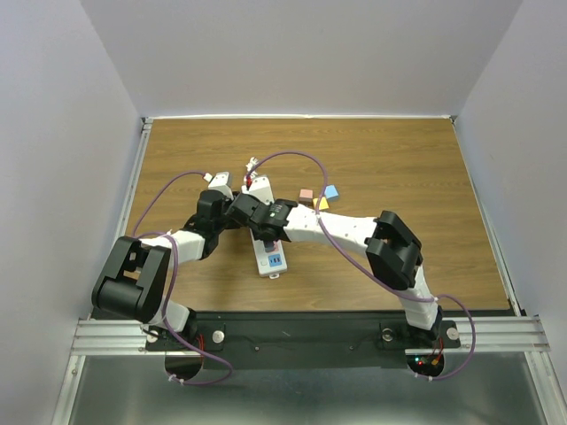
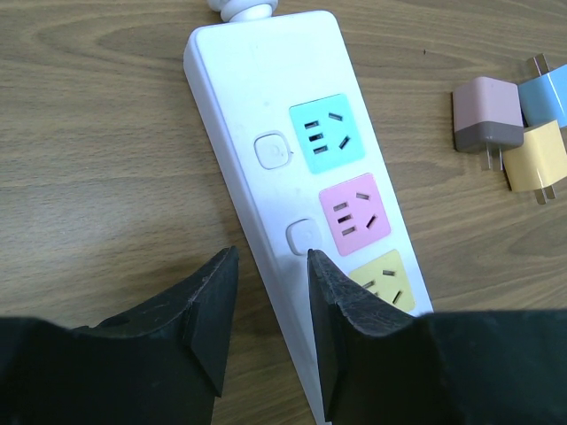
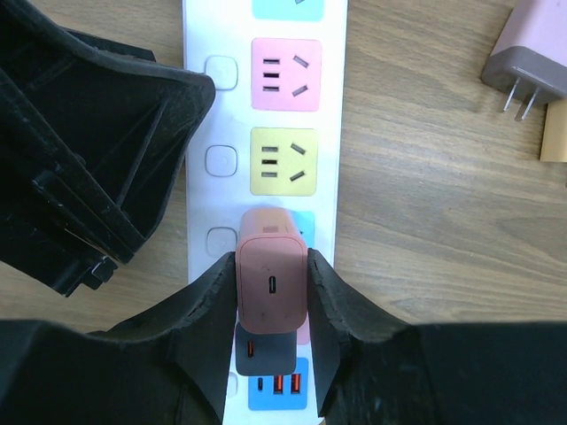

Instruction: Insert the plug

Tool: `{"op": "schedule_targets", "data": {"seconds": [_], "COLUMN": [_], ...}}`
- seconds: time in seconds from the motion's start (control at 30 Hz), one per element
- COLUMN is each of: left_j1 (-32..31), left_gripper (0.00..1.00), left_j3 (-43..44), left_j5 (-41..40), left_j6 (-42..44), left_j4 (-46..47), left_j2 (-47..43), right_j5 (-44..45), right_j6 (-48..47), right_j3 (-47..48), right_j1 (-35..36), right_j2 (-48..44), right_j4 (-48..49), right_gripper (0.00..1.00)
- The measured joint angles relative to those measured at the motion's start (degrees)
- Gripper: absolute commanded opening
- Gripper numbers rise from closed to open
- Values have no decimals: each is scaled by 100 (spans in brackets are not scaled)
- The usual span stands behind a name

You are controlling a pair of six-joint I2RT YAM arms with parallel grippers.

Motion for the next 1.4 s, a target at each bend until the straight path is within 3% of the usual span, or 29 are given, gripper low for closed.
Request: {"op": "schedule_targets", "data": {"seconds": [0.77, 0.87, 0.9, 1.0, 1.03, 1.17, 1.4], "left_j1": [0, 0, 0, 0, 0, 0, 0], "left_gripper": [48, 51, 52, 59, 61, 71, 79], "left_j3": [2, 2, 2, 2, 2, 2, -48], "left_j5": [33, 11, 0, -15, -26, -46, -151], "left_j6": [15, 11, 11, 13, 4, 7, 63], "left_j4": [-2, -2, -2, -2, -2, -2, -4], "left_j2": [37, 37, 37, 37, 37, 35, -330], "right_j5": [28, 9, -11, -63, -57, -105, 133], "right_j6": [35, 13, 2, -55, -101, -315, -660], "right_j3": [-404, -315, -278, -199, -129, 103, 37], "right_j1": [0, -11, -20, -68, -101, -201, -319], "right_j2": [-61, -39, -28, -26, -26, -26, -730], "right_j4": [577, 479, 437, 319, 225, -103, -90], "right_gripper": [1, 12, 25, 46, 58, 78, 80]}}
